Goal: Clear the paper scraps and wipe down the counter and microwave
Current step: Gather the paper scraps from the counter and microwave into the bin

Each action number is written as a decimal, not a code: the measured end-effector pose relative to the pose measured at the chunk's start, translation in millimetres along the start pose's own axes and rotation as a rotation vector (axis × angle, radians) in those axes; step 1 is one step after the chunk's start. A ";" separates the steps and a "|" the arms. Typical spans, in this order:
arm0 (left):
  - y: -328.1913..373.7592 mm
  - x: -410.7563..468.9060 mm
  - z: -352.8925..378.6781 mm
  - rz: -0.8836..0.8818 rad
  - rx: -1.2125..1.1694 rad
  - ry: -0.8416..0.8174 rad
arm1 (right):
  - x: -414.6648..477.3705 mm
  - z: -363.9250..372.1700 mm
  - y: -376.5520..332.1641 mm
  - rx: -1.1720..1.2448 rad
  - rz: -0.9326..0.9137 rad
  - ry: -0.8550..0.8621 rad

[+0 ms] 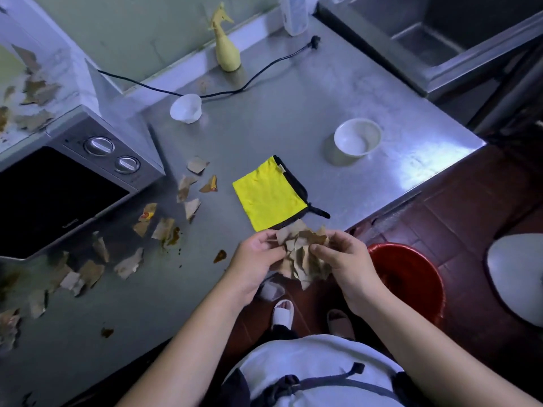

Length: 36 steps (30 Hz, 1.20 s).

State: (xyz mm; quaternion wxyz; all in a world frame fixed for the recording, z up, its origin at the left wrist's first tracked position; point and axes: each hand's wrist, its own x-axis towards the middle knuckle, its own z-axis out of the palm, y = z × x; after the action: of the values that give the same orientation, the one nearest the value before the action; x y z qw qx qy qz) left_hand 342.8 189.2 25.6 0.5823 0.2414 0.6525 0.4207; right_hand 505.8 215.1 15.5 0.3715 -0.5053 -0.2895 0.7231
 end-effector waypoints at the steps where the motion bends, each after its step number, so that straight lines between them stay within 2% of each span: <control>1: -1.8 1.8 4.9 -0.032 -0.027 -0.024 | -1.8 -5.8 1.7 0.001 -0.004 0.027; 9: -20.3 22.7 58.6 -0.213 -0.019 -0.244 | -16.3 -54.9 16.6 0.145 -0.013 0.270; 17: -77.0 48.2 114.1 -0.335 0.304 -0.510 | -15.0 -118.4 70.7 0.236 0.169 0.646; 23: -166.4 93.8 153.6 -0.498 0.403 -0.499 | 17.0 -173.2 145.0 0.350 0.384 0.722; 27: -225.7 125.8 165.7 -0.592 0.422 -0.437 | 53.2 -211.2 192.5 0.415 0.560 0.647; 31: -277.5 157.3 177.6 -0.661 0.360 -0.384 | 96.3 -252.2 235.5 0.420 0.638 0.550; 36: -312.6 196.7 184.0 -0.676 0.418 -0.300 | 150.8 -304.6 265.6 0.411 0.698 0.650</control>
State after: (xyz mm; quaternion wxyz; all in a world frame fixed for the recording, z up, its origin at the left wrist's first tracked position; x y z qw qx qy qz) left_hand 534.2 231.2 -337.5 0.7144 0.1852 0.6743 0.0251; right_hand 696.7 205.7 -371.2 0.2705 -0.6870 0.1744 0.6515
